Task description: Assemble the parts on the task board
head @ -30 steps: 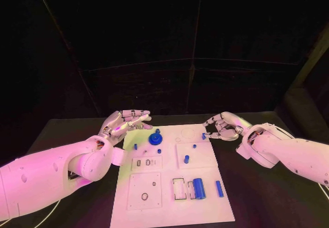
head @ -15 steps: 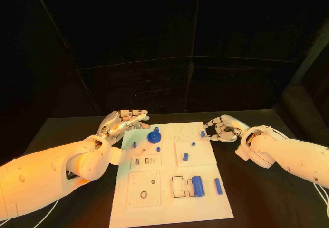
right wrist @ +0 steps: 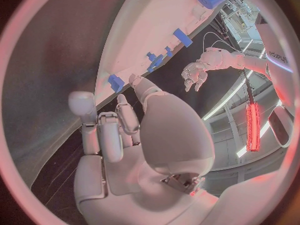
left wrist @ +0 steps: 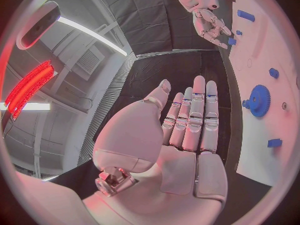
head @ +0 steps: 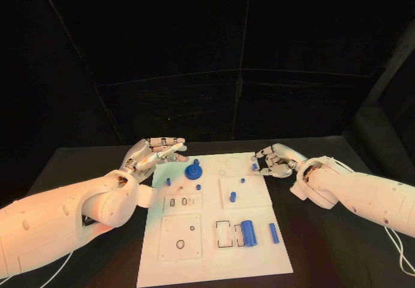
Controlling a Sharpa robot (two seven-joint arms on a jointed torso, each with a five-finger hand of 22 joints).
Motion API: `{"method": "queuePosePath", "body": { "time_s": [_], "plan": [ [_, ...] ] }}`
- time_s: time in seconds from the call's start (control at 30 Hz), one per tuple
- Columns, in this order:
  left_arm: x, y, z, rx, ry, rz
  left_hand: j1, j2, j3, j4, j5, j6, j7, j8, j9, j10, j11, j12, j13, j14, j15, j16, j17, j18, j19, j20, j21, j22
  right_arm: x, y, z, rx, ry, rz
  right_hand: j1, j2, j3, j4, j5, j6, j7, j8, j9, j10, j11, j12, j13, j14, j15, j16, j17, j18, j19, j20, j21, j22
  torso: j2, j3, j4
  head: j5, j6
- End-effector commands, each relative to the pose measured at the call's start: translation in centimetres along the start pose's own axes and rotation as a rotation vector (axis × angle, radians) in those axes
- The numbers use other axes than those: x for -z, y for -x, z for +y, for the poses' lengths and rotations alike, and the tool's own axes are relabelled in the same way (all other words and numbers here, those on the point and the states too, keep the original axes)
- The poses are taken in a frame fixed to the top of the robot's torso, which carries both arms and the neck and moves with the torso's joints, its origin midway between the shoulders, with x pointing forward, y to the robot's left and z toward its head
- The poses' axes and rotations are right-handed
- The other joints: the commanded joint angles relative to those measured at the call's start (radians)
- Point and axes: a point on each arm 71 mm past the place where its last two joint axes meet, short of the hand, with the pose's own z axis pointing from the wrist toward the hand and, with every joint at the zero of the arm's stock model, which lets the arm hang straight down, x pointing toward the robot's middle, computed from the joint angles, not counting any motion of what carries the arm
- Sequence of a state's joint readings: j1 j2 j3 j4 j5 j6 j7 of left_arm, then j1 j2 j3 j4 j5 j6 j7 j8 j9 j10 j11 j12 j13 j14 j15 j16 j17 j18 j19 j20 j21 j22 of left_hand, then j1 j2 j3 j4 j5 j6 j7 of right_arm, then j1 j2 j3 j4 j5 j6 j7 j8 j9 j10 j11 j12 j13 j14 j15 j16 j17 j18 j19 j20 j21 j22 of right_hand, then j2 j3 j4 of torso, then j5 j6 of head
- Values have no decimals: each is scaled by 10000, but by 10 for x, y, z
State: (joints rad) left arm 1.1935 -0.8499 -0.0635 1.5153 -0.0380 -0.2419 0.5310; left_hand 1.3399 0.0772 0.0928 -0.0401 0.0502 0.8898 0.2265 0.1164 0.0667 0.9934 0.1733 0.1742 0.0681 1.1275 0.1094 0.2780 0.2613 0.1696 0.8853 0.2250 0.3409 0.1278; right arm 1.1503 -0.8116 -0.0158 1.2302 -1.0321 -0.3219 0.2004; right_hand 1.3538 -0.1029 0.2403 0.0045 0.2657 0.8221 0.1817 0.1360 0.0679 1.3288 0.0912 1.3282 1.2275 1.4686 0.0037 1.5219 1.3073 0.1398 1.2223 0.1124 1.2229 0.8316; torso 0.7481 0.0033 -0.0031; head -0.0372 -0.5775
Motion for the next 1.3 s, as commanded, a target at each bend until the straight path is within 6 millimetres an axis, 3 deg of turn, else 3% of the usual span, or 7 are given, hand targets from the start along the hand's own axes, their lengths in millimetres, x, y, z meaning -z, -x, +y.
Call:
{"method": "queuePosePath", "body": {
  "time_s": [0.03,0.8,1.3],
  "plan": [
    [0,-1,-1,83,-53,146,-98,18,6,-3,16,101,82,-61,-5,82,-19,-50,-8,75,11,-56,12,141,96,-3,-38,-13,-2,0,-1,-80,-135,63,-6,153,23,-75,-148,153,-25,96,25,58,-24,83,43,740,67,-34,1364,-61,-1,25,42,29,0,-3,-5,-19,-25],
    [0,-1,-1,82,-65,147,-102,10,9,-15,16,104,78,-65,-6,89,-22,-55,-8,72,9,-65,21,142,98,-4,-43,-19,-4,-2,-6,110,-498,288,51,280,77,-186,-225,355,-54,198,39,95,-52,118,81,747,45,-23,1392,-61,7,7,62,42,-3,17,-14,-70,-114],
    [-1,-2,-1,82,-73,150,-102,10,9,-15,16,104,78,-65,-6,89,-22,-55,-8,72,9,-65,21,142,98,-4,-43,-19,-5,-4,-6,186,-505,425,-82,386,104,-269,-254,891,-154,402,61,183,-138,191,169,753,-23,-15,1417,-65,24,-47,96,76,-6,16,-1,-93,-151]
  ]
}}
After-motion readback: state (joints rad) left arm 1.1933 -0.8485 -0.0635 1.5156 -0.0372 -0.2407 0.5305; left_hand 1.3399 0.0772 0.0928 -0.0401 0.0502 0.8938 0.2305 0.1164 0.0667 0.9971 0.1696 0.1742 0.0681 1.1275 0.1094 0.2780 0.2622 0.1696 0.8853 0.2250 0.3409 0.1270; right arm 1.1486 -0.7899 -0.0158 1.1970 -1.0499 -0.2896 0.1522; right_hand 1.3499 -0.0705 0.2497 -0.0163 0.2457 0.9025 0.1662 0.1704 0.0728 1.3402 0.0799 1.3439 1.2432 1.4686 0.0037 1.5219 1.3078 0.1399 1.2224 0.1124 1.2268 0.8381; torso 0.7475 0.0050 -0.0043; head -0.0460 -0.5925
